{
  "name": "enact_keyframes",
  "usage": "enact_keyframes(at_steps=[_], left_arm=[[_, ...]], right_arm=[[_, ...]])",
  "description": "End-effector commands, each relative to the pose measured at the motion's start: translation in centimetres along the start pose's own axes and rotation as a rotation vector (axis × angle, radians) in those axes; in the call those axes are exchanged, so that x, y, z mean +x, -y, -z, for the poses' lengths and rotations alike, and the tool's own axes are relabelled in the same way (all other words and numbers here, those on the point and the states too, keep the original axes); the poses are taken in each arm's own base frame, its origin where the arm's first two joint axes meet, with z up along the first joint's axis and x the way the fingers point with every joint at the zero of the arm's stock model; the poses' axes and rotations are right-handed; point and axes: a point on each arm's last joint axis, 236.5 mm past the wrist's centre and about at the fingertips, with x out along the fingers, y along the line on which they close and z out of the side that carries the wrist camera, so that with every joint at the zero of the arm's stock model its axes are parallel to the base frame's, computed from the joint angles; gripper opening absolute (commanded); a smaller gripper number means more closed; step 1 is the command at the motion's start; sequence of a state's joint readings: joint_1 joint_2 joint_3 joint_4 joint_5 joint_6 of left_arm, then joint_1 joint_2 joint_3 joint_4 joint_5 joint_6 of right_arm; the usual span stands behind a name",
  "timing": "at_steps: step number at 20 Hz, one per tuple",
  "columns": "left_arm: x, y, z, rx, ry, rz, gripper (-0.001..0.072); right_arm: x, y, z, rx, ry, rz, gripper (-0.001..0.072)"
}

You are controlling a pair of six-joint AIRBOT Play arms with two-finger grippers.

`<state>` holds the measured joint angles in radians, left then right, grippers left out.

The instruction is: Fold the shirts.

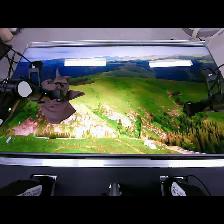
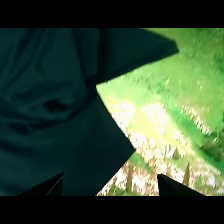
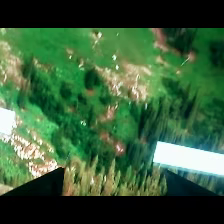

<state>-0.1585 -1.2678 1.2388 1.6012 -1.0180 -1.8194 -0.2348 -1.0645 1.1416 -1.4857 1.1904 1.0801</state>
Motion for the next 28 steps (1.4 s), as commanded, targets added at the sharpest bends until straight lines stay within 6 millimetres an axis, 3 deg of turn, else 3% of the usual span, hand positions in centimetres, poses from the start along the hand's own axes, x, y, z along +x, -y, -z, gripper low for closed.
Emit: enact_keyframes(at_steps=[1, 3, 5, 8, 10, 11, 12, 13, 14, 16, 17, 18, 19, 20, 22, 24, 26, 28], left_arm=[[1.5, -1.3, -6.8, -0.073, 0.181, 0.012, 0.0676], [5.1, -4.2, -7.3, -0.134, 0.064, -0.037, 0.0676], [9.3, -6.5, -5.2, -0.188, -0.114, -0.075, 0.0677], [13.9, -7.3, -1.0, -0.246, -0.324, -0.075, 0.0677], [15.5, -7.6, 0.5, -0.249, -0.375, -0.085, 0.0644], [15.7, -7.6, 0.6, -0.248, -0.378, -0.085, 0.0465], [15.3, -7.6, 0.1, -0.246, -0.365, -0.082, 0.0067], [14.5, -7.4, -1.4, -0.231, -0.326, -0.073, 0.0025], [13.1, -7.0, -3.9, -0.196, -0.256, -0.054, 0.0024], [6.8, -4.4, -11.5, -0.070, -0.010, 0.023, 0.0024], [2.0, -2.2, -15.0, -0.002, 0.127, 0.076, 0.0024], [-4.3, 0.5, -18.0, 0.072, 0.281, 0.133, 0.0024], [-11.0, 3.1, -19.9, 0.129, 0.432, 0.177, 0.0024], [-16.9, 5.2, -20.6, 0.168, 0.558, 0.210, 0.0024], [-26.3, 9.3, -19.0, 0.231, 0.710, 0.296, 0.0025], [-31.2, 13.4, -15.9, 0.302, 0.755, 0.394, 0.0024], [-31.9, 17.5, -12.7, 0.376, 0.718, 0.484, 0.0024], [-29.0, 21.6, -9.3, 0.448, 0.613, 0.546, 0.0025]], right_arm=[[-0.4, 1.1, -4.1, 0.021, 0.175, 0.045, 0.0672], [-0.2, 0.1, -4.7, 0.050, 0.197, -0.005, 0.0672], [0.6, -1.4, -4.1, 0.070, 0.159, -0.075, 0.0672], [1.8, -2.4, -2.5, 0.043, 0.075, -0.125, 0.0672], [2.3, -3.0, -1.9, 0.046, 0.045, -0.151, 0.0673], [2.3, -3.1, -2.0, 0.042, 0.049, -0.156, 0.0673], [2.2, -3.2, -2.3, 0.022, 0.062, -0.163, 0.0672], [2.0, -3.3, -2.5, -0.011, 0.073, -0.165, 0.0672], [1.5, -3.1, -2.9, -0.051, 0.089, -0.157, 0.0670], [-0.9, -2.1, -4.9, -0.088, 0.151, -0.111, 0.0668], [-3.0, -1.5, -6.6, -0.097, 0.208, -0.080, 0.0668], [-5.4, -1.0, -8.2, -0.100, 0.267, -0.053, 0.0668], [-8.2, -0.7, -9.6, -0.096, 0.325, -0.034, 0.0668], [-11.2, -0.8, -10.7, -0.105, 0.381, -0.018, 0.0668], [-16.5, -1.3, -11.5, -0.132, 0.457, 0.007, 0.0668], [-20.0, -2.2, -10.5, -0.149, 0.478, 0.015, 0.0668], [-21.8, -3.3, -8.5, -0.161, 0.463, 0.014, 0.0668], [-22.3, -4.0, -6.0, -0.144, 0.396, 0.000, 0.0669]])
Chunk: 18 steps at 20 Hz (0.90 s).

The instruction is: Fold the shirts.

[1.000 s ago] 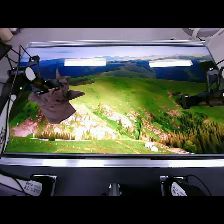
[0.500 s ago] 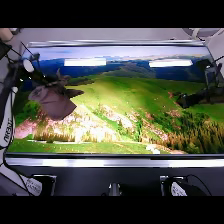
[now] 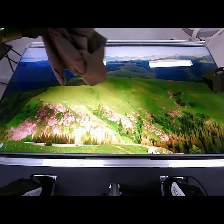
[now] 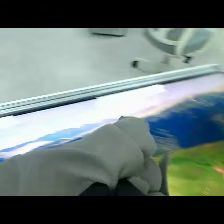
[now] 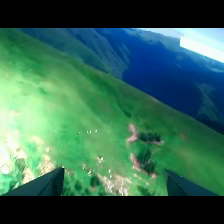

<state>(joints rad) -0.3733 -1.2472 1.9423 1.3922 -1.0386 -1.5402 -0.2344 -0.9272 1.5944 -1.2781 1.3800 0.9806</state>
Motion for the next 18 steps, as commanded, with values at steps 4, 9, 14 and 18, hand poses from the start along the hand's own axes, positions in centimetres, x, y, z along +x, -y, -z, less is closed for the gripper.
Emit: enact_keyframes(at_steps=[4, 9, 14, 18], left_arm=[[6.9, 13.9, 15.6, 0.112, -0.359, 0.271, 0.0025], [11.9, 21.2, 36.5, 0.156, -0.823, 0.383, 0.0026], [11.2, 18.5, 33.7, 0.008, -0.921, 0.399, 0.0715], [8.4, 3.4, 30.2, -0.098, -0.950, 0.156, 0.0714]], right_arm=[[-4.1, -3.4, 5.4, 0.022, -0.213, -0.081, 0.0669], [-0.2, -3.3, 7.5, 0.068, -0.306, -0.134, 0.0669], [7.5, -6.9, 13.7, 0.120, -0.494, -0.375, 0.0670], [10.7, -15.6, 19.5, 0.279, -0.559, -0.714, 0.0671]])
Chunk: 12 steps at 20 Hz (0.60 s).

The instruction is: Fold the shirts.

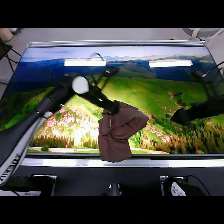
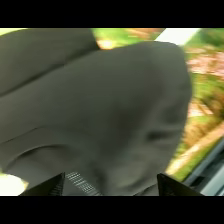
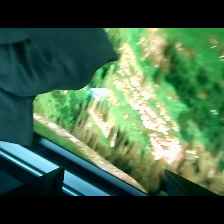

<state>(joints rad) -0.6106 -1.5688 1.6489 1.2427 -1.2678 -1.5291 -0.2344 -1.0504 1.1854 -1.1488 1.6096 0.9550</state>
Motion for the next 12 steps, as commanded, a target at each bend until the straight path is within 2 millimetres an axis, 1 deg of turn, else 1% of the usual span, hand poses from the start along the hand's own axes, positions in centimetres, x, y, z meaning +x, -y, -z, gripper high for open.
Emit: enact_keyframes(at_steps=[1, 2, 3, 5, 6, 7, 8, 9, 10, 11, 12], left_arm=[[-4.3, -9.5, 4.7, -0.199, -0.107, -0.081, 0.0713], [-3.7, -10.9, 7.0, -0.273, -0.146, -0.056, 0.0709], [-2.6, -10.9, 8.9, -0.321, -0.182, 0.000, 0.0707], [0.6, -9.4, 12.5, -0.427, -0.258, 0.114, 0.0706], [2.2, -8.1, 14.5, -0.454, -0.303, 0.167, 0.0705], [3.3, -6.6, 16.4, -0.458, -0.351, 0.218, 0.0705], [4.3, -5.3, 18.5, -0.461, -0.400, 0.253, 0.0705], [5.2, -4.6, 20.0, -0.469, -0.430, 0.266, 0.0705], [6.0, -4.0, 21.0, -0.471, -0.436, 0.279, 0.0705], [7.0, -3.4, 21.4, -0.489, -0.426, 0.290, 0.0705], [7.7, -2.6, 21.3, -0.511, -0.405, 0.306, 0.0705]], right_arm=[[7.4, -3.9, 3.1, 0.097, -0.042, -0.283, 0.0671], [9.0, -4.5, 4.2, 0.130, -0.050, -0.323, 0.0671], [10.5, -5.1, 5.0, 0.158, -0.048, -0.356, 0.0670], [12.8, -5.3, 6.6, 0.220, -0.050, -0.371, 0.0670], [13.6, -5.4, 7.3, 0.239, -0.055, -0.372, 0.0670], [14.0, -5.4, 7.6, 0.234, -0.055, -0.369, 0.0670], [14.1, -5.2, 7.5, 0.211, -0.043, -0.365, 0.0671], [14.1, -4.9, 6.7, 0.209, -0.010, -0.355, 0.0672], [14.3, -4.3, 5.4, 0.225, 0.046, -0.333, 0.0672], [14.4, -3.4, 3.9, 0.250, 0.112, -0.301, 0.0672], [14.3, -2.6, 2.2, 0.281, 0.182, -0.279, 0.0674]])
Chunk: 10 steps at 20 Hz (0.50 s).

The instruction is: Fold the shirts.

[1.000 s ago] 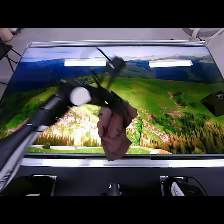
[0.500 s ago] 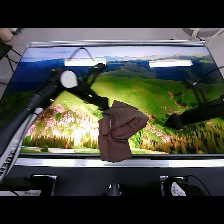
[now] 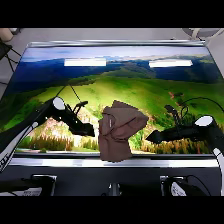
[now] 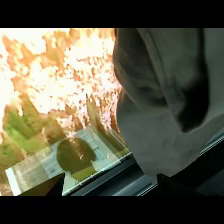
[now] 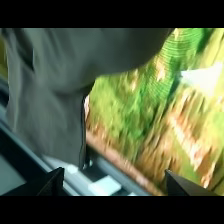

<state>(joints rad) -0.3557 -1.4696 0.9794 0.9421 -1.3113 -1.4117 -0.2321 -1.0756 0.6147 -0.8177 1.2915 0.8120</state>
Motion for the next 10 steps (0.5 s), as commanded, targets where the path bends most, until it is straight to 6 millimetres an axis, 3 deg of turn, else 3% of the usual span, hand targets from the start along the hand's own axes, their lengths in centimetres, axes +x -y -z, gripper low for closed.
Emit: enact_keyframes(at_steps=[1, 3, 7, 8, 10], left_arm=[[3.9, 1.5, 1.2, -0.043, 0.010, 0.103, 0.0705], [4.9, 2.9, 0.3, -0.035, 0.058, 0.119, 0.0705], [7.4, 4.6, -0.1, -0.027, 0.072, 0.124, 0.0697], [7.8, 4.7, -0.2, -0.028, 0.076, 0.119, 0.0607], [8.2, 4.6, -0.6, -0.061, 0.092, 0.111, 0.0289]], right_arm=[[-0.1, 1.3, -4.9, 0.051, 0.229, 0.040, 0.0684], [-0.8, 1.6, -7.1, 0.056, 0.324, 0.050, 0.0701], [-1.2, 3.2, -8.4, 0.072, 0.387, 0.106, 0.0710], [-1.1, 3.6, -8.6, 0.081, 0.392, 0.109, 0.0710], [-0.6, 3.3, -9.1, 0.092, 0.405, 0.069, 0.0710]])
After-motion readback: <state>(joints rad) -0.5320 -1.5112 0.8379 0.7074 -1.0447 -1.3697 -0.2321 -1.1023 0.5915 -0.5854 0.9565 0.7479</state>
